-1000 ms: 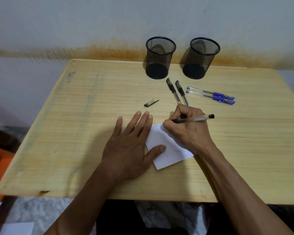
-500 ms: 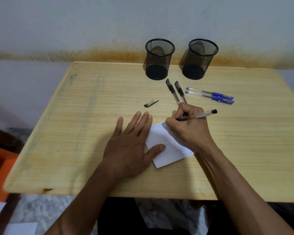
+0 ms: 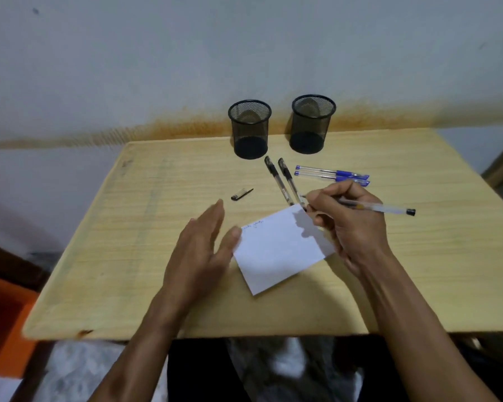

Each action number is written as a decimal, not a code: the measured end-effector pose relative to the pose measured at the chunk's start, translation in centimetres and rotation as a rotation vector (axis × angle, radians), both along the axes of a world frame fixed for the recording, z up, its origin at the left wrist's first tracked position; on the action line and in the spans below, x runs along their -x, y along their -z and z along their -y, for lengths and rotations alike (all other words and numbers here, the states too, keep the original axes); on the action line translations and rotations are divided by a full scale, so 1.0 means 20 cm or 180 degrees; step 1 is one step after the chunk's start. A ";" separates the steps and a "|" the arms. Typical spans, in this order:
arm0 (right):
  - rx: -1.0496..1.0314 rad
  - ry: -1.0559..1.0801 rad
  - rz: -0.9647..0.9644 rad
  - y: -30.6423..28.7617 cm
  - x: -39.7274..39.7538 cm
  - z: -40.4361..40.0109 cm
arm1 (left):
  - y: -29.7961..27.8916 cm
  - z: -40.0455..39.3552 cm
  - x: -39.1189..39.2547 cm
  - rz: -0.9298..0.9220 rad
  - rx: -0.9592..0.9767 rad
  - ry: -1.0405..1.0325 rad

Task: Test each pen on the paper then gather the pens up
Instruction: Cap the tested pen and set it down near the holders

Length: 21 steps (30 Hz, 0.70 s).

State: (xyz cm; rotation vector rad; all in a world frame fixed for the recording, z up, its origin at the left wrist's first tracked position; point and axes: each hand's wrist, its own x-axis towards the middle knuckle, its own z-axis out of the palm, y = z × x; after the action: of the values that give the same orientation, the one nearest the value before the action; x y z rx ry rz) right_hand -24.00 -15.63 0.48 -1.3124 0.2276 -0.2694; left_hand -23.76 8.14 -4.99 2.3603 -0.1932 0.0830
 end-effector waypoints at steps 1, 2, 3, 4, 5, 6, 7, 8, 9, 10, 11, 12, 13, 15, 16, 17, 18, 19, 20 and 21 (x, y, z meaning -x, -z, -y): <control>0.0025 0.0025 0.0001 0.00 0.02 0.03 | -0.02 0.01 -0.01 0.0011 0.0511 -0.0337; 0.0045 0.0047 -0.0002 0.00 0.05 0.06 | -0.05 0.02 -0.02 0.0043 0.0837 -0.0662; 0.0052 0.0065 -0.0007 0.00 0.06 0.08 | -0.08 0.03 -0.05 0.0065 0.0919 -0.0917; 0.0043 0.0074 -0.0013 0.00 0.08 0.10 | -0.11 0.05 -0.08 0.0052 0.0831 -0.1064; 0.0024 0.0071 -0.0018 0.00 0.09 0.12 | -0.13 0.06 -0.12 0.0046 0.0652 -0.1106; 0.0012 0.0051 -0.0022 0.00 0.09 0.14 | -0.15 0.08 -0.16 0.0053 0.0466 -0.1073; 0.0012 0.0007 -0.0023 0.00 0.10 0.15 | -0.17 0.10 -0.20 0.0058 0.0295 -0.1006; 0.0031 -0.0049 -0.0022 -0.01 0.11 0.16 | -0.17 0.12 -0.24 0.0018 0.0143 -0.0932; 0.0068 -0.0106 -0.0022 -0.01 0.12 0.16 | -0.16 0.14 -0.27 -0.0050 -0.0016 -0.0870; 0.0117 -0.0146 -0.0023 0.00 0.13 0.17 | -0.15 0.15 -0.30 -0.0097 -0.0171 -0.0837; 0.0159 -0.0160 -0.0024 0.00 0.14 0.18 | -0.14 0.16 -0.33 -0.0110 -0.0324 -0.0822; 0.0183 -0.0147 -0.0020 0.00 0.15 0.18 | -0.13 0.17 -0.35 -0.0116 -0.0447 -0.0852; 0.0185 -0.0107 -0.0015 0.01 0.16 0.19 | -0.12 0.18 -0.36 -0.0116 -0.0527 -0.0925; 0.0147 0.0019 -0.0020 0.02 0.18 0.20 | -0.12 0.20 -0.37 -0.0076 -0.0653 -0.1074; 0.0121 0.0082 -0.0028 0.02 0.19 0.20 | -0.12 0.21 -0.37 -0.0035 -0.0668 -0.1094; 0.0105 0.0120 -0.0044 0.02 0.19 0.20 | -0.11 0.21 -0.37 0.0015 -0.0673 -0.1079; 0.0113 0.0133 -0.0071 0.02 0.20 0.20 | -0.11 0.22 -0.37 0.0081 -0.0696 -0.1038; 0.0149 0.0131 -0.0113 0.03 0.20 0.20 | -0.12 0.22 -0.36 0.0143 -0.0715 -0.0983; 0.0190 0.0125 -0.0155 0.02 0.20 0.19 | -0.12 0.22 -0.35 0.0210 -0.0716 -0.0929; 0.0222 0.0119 -0.0187 0.02 0.20 0.19 | -0.13 0.21 -0.35 0.0266 -0.0678 -0.0881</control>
State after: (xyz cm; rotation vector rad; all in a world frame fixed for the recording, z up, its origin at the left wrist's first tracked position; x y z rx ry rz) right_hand -28.06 -19.38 -0.01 -1.3874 0.2949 -0.2727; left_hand -16.83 3.98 -2.39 2.5852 0.0909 0.3083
